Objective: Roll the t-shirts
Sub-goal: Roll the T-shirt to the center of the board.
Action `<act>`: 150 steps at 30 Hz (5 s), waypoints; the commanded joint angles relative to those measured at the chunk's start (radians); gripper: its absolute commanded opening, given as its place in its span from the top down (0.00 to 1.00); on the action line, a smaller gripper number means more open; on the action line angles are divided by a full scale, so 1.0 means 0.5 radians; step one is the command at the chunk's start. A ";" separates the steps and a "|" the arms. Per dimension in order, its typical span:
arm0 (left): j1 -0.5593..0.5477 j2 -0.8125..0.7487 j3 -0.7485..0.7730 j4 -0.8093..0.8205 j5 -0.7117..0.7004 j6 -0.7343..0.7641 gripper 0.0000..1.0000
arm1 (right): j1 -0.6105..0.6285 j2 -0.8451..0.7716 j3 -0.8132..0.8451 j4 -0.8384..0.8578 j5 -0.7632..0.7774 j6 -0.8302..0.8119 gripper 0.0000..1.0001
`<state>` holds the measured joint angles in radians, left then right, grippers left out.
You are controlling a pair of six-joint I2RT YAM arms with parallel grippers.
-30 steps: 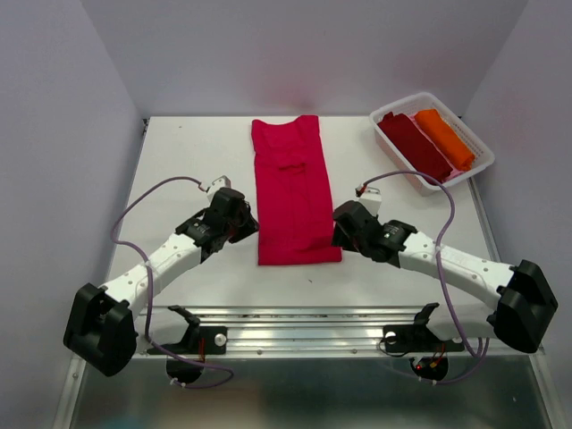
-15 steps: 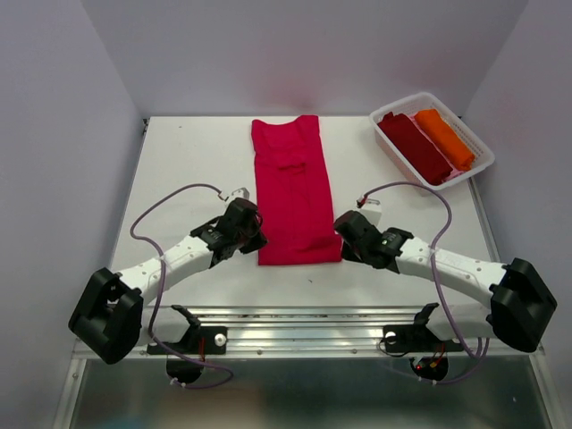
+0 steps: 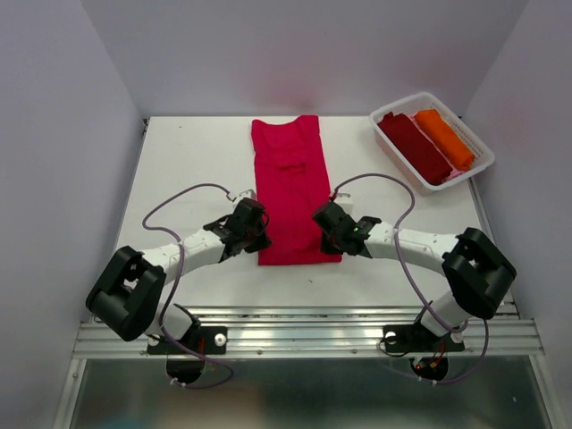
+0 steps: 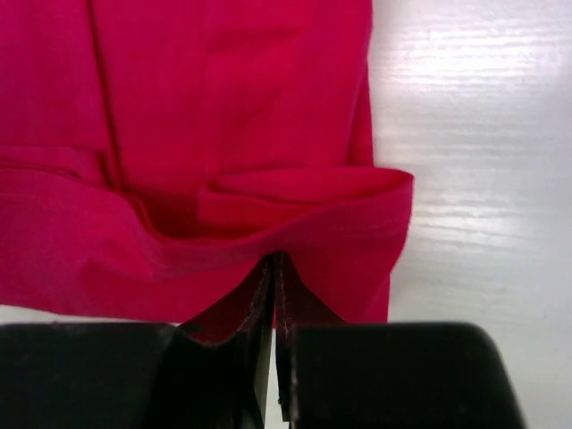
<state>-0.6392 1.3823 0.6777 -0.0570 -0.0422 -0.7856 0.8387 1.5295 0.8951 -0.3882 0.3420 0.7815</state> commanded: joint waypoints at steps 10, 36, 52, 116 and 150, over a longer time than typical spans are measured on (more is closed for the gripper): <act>0.137 0.101 -0.113 0.031 -0.161 0.050 1.00 | -0.088 0.294 0.057 0.203 -0.015 -0.118 0.92; 0.088 0.116 -0.012 0.077 0.023 0.209 1.00 | -0.088 0.365 0.124 0.322 -0.132 -0.161 0.92; 0.177 0.181 -0.033 -0.042 -0.149 0.224 1.00 | -0.088 0.165 0.048 0.196 0.126 -0.290 0.92; 0.183 -0.368 -0.552 0.197 0.149 -0.251 1.00 | -0.128 -0.292 -0.594 0.555 -0.279 0.152 0.78; 0.186 -0.589 -0.631 0.120 0.161 -0.423 1.00 | -0.146 -0.380 -0.747 0.783 -0.377 0.352 0.99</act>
<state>-0.5522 1.1145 0.3481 0.0441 0.0414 -0.9871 0.7715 1.3685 0.5091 0.0162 0.1448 0.9867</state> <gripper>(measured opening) 0.040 0.031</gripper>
